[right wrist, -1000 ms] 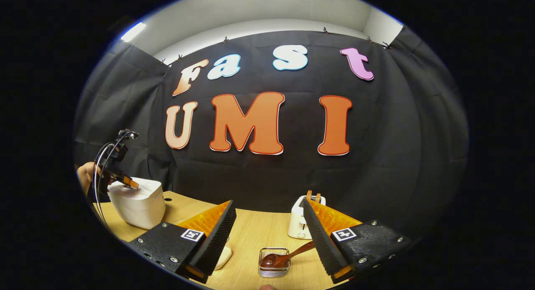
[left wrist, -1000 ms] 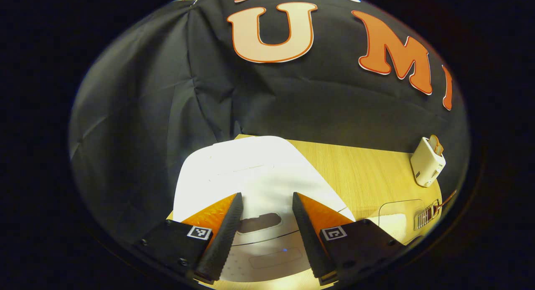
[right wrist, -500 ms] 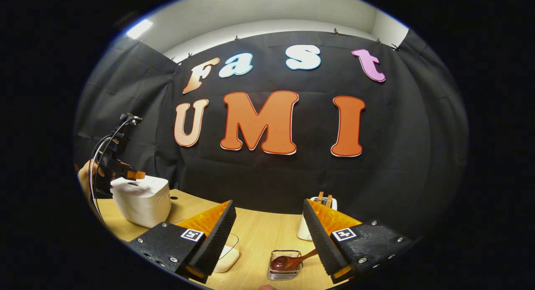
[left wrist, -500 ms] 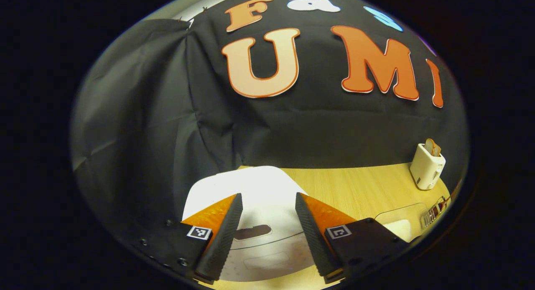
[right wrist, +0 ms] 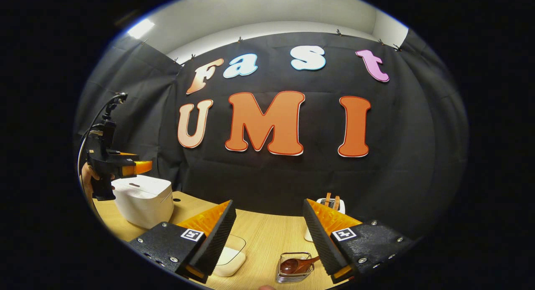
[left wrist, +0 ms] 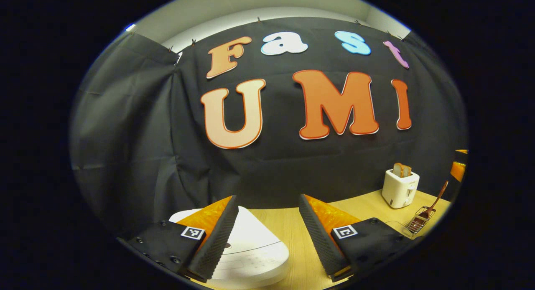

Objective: Close the left gripper, press the button to open the rice cooker; take a wooden spoon from the chopstick holder with the right hand, scoop a spoonful of rice and pour it into the rice cooker, then put the wooden spoon back into the chopstick holder.

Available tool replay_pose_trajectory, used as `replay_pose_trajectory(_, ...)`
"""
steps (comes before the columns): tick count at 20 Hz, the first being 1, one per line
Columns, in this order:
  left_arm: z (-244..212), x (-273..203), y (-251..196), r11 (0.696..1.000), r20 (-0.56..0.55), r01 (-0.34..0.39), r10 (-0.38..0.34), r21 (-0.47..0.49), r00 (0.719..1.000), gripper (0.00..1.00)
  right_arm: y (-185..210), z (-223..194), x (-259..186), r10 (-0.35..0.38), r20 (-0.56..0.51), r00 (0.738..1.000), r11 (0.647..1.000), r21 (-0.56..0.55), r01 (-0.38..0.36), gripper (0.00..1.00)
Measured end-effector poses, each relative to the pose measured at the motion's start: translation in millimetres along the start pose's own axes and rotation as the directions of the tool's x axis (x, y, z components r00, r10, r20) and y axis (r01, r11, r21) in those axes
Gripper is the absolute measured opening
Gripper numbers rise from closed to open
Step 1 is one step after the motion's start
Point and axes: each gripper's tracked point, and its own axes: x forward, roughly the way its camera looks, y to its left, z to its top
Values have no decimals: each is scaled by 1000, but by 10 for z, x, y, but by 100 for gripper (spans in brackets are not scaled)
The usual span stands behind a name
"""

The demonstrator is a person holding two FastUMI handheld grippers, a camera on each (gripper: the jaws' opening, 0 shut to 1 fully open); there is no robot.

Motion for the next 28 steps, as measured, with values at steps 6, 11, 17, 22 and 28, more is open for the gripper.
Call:
replay_pose_trajectory(6, 90, -148, -323, 998, 102, 67, -67, 7, 993, 98, -81, 7, 9, -28, 38, 999, 1000, -11, 29, 95)
replay_pose_trajectory(11, 57, -203, -515, 992, 153, 121, -117, -18, 981, 100, -66, -9, 10, -24, 56, 998, 999, -34, 26, 96)
replay_pose_trajectory(17, 125, -196, -647, 990, 182, 139, -140, 17, 973, 96, -90, -69, 57, -32, 59, 998, 999, -35, 34, 96)
replay_pose_trajectory(22, 108, -170, -628, 991, 191, 132, -131, 9, 973, 98, -101, -84, 72, -34, 56, 998, 999, -37, 37, 96)
replay_pose_trajectory(28, 52, -118, -608, 991, 170, 133, -127, -27, 977, 100, -114, -103, 97, -36, 52, 998, 999, -35, 38, 96)
